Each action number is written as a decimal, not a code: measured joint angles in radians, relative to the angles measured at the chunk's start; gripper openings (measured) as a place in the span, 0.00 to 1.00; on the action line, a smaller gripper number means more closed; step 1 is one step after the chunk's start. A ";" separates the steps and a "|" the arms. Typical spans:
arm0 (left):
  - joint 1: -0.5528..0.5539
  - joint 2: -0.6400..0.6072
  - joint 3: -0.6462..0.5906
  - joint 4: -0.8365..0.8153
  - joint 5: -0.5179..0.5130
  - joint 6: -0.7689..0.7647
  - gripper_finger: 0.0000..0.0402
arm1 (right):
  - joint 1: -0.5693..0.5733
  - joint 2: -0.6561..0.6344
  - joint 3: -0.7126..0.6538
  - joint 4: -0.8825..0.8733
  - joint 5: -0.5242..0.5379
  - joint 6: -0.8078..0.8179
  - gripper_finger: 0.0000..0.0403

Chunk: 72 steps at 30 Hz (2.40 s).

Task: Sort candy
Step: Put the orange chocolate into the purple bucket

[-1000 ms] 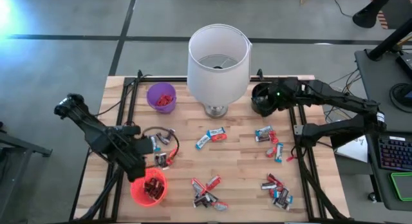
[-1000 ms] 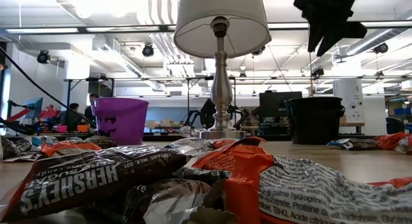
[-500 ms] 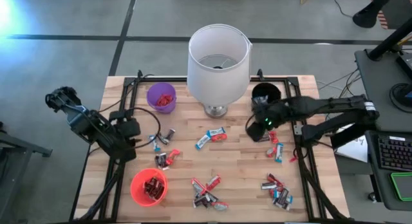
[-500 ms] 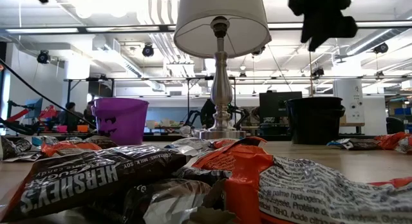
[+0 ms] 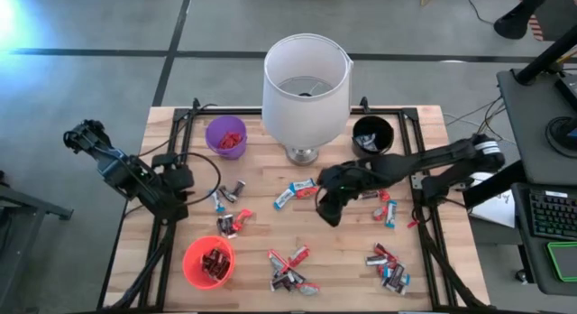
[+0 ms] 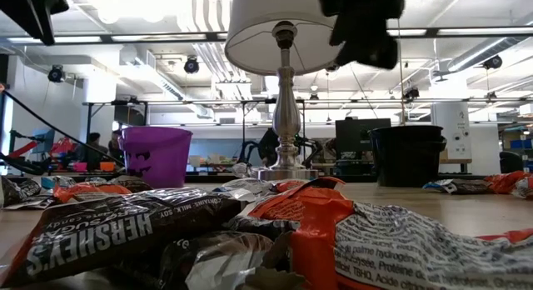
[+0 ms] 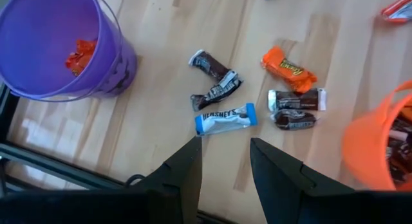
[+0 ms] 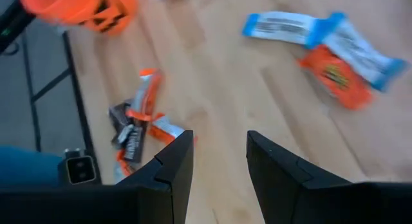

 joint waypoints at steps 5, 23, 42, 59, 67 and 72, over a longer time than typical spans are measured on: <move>0.000 -0.035 -0.017 0.002 -0.008 0.014 0.28 | 0.000 0.089 0.000 0.069 -0.047 -0.027 0.33; 0.000 -0.112 -0.014 0.003 -0.043 0.083 0.28 | 0.083 0.339 0.063 0.267 -0.220 -0.150 0.33; 0.000 -0.110 -0.014 0.016 -0.044 0.071 0.28 | 0.179 0.567 0.382 -0.032 -0.089 -0.483 0.33; 0.000 -0.110 -0.014 0.026 -0.044 0.071 0.28 | 0.190 0.620 0.368 -0.038 -0.038 -0.507 0.33; 0.000 -0.110 -0.014 0.026 -0.044 0.079 0.28 | 0.196 0.621 0.368 -0.055 -0.043 -0.507 0.33; 0.000 -0.110 -0.014 0.026 -0.044 0.083 0.28 | 0.198 0.622 0.368 -0.055 -0.060 -0.507 0.33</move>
